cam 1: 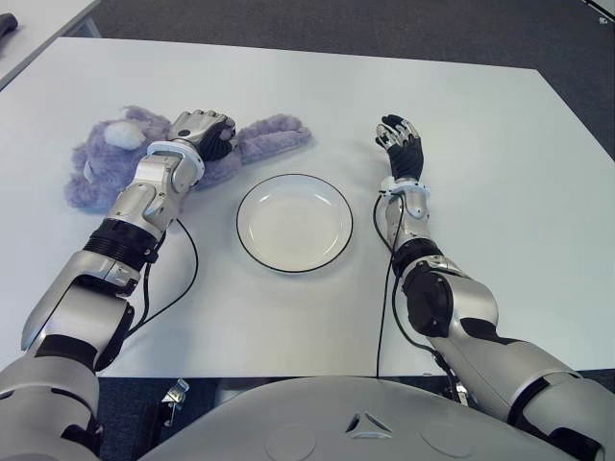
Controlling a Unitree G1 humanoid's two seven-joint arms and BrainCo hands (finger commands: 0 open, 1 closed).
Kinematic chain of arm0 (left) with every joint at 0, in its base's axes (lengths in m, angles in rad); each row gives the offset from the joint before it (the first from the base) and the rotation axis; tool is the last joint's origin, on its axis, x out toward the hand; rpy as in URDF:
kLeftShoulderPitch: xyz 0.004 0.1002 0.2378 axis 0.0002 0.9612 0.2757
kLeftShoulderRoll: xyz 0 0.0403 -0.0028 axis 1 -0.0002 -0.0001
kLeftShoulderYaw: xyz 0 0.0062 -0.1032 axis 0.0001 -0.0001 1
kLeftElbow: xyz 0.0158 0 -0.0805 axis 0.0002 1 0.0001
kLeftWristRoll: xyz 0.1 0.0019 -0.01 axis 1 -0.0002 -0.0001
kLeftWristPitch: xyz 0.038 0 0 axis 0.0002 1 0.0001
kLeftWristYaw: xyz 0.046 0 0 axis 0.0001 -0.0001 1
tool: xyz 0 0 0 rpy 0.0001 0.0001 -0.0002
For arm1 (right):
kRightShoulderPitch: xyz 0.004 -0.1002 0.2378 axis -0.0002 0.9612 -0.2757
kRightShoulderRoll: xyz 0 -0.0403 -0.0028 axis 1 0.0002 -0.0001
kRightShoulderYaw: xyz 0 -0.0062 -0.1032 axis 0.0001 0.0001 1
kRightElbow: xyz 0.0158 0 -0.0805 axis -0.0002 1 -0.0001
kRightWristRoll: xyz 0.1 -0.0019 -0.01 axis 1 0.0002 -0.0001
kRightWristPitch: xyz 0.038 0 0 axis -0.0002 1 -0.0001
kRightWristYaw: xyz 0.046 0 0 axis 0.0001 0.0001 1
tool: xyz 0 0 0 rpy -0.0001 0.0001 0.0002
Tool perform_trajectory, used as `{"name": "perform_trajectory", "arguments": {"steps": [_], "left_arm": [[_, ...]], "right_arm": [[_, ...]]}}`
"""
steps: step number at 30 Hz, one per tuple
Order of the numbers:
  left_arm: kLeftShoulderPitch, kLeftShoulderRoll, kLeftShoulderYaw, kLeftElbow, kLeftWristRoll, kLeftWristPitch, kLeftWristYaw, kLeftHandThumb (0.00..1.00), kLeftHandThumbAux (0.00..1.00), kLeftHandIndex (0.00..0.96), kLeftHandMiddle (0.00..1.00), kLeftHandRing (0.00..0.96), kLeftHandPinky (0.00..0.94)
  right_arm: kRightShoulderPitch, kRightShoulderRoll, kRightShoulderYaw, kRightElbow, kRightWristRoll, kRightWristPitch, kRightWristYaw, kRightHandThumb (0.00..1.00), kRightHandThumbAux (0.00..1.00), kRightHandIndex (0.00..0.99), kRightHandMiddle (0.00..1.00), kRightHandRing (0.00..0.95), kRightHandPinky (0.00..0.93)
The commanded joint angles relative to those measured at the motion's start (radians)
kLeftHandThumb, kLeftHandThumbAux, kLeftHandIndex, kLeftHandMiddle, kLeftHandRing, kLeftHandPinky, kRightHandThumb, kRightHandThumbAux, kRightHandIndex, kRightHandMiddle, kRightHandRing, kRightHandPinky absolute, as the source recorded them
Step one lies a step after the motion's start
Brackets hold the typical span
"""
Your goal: Put the doll into the plate.
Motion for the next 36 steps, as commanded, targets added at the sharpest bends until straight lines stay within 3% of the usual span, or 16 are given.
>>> {"name": "perform_trajectory", "arguments": {"steps": [1, 5, 10, 14, 26, 31, 33, 36], "left_arm": [[0.087, -0.033, -0.026, 0.089, -0.016, 0.012, -0.017, 0.725, 0.671, 0.444, 0.666, 0.659, 0.707], [0.079, -0.014, -0.048, 0.096, 0.01, -0.019, -0.005, 0.714, 0.676, 0.445, 0.737, 0.731, 0.735], [0.076, -0.011, -0.052, 0.107, 0.016, -0.029, 0.009, 0.716, 0.675, 0.448, 0.736, 0.72, 0.704], [0.079, -0.016, -0.044, 0.116, 0.006, -0.029, 0.019, 0.718, 0.673, 0.448, 0.752, 0.743, 0.74], [0.094, -0.072, 0.016, 0.149, -0.05, 0.009, 0.114, 0.733, 0.682, 0.446, 0.742, 0.749, 0.702], [0.094, -0.078, 0.021, 0.157, -0.048, 0.01, 0.146, 0.735, 0.684, 0.445, 0.74, 0.739, 0.609], [0.094, -0.08, 0.024, 0.157, -0.047, 0.01, 0.156, 0.738, 0.685, 0.445, 0.735, 0.718, 0.485], [0.096, -0.083, 0.027, 0.146, -0.045, 0.016, 0.166, 0.738, 0.686, 0.445, 0.723, 0.702, 0.453]], "right_arm": [[0.254, 0.039, -0.039, 0.114, 0.046, -0.012, 0.003, 0.341, 0.821, 0.283, 0.265, 0.237, 0.264], [0.254, 0.039, -0.036, 0.114, 0.041, -0.017, -0.005, 0.341, 0.828, 0.291, 0.271, 0.243, 0.266], [0.254, 0.038, -0.033, 0.114, 0.036, -0.016, -0.013, 0.338, 0.825, 0.292, 0.27, 0.243, 0.265], [0.253, 0.037, -0.032, 0.115, 0.035, -0.012, -0.014, 0.34, 0.824, 0.29, 0.269, 0.244, 0.27], [0.254, 0.037, -0.031, 0.115, 0.034, -0.015, -0.016, 0.352, 0.82, 0.294, 0.275, 0.25, 0.275], [0.253, 0.038, -0.033, 0.115, 0.036, -0.011, -0.017, 0.359, 0.824, 0.299, 0.273, 0.249, 0.274], [0.253, 0.039, -0.033, 0.115, 0.037, -0.01, -0.018, 0.362, 0.824, 0.299, 0.272, 0.248, 0.276], [0.254, 0.04, -0.029, 0.115, 0.032, -0.011, -0.022, 0.363, 0.825, 0.295, 0.273, 0.25, 0.277]]}}
